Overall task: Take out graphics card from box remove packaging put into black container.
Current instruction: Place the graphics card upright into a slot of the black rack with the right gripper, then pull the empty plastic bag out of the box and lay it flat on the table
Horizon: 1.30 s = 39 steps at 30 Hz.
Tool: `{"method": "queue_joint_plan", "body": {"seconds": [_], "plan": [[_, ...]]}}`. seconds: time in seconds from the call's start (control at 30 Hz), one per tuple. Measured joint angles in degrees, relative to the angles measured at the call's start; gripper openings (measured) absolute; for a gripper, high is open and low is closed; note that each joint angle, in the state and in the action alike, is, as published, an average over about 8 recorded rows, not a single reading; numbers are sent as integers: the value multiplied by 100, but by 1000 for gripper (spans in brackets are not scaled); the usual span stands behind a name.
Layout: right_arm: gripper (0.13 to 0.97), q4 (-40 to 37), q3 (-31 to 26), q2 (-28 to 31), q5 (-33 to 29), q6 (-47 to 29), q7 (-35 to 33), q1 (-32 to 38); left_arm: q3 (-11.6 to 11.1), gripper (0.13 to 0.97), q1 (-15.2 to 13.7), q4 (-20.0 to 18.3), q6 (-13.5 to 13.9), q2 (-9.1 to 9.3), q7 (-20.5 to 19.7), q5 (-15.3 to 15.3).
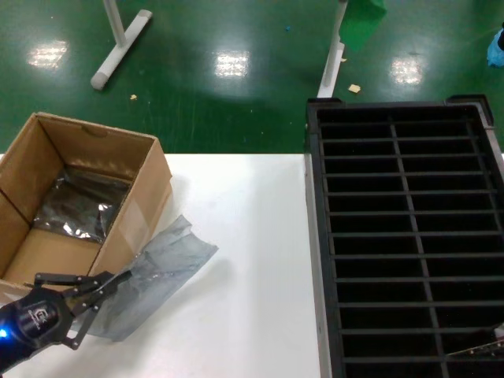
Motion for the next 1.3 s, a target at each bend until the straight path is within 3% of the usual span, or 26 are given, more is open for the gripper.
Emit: {"method": "queue_joint_plan", "body": {"seconds": [0.67,0.97,1.3], "plan": [[205,0,43,-243,-10,10,137,137,-1,142,137,-53,0,-57,28,-76],[284,0,218,-77,171,197,123,-87,107,142,210,-123,0,-69,37,-218],[459,0,602,281,441,798,-102,-756,235,142,252,-178,0,-89,50,-351]]}}
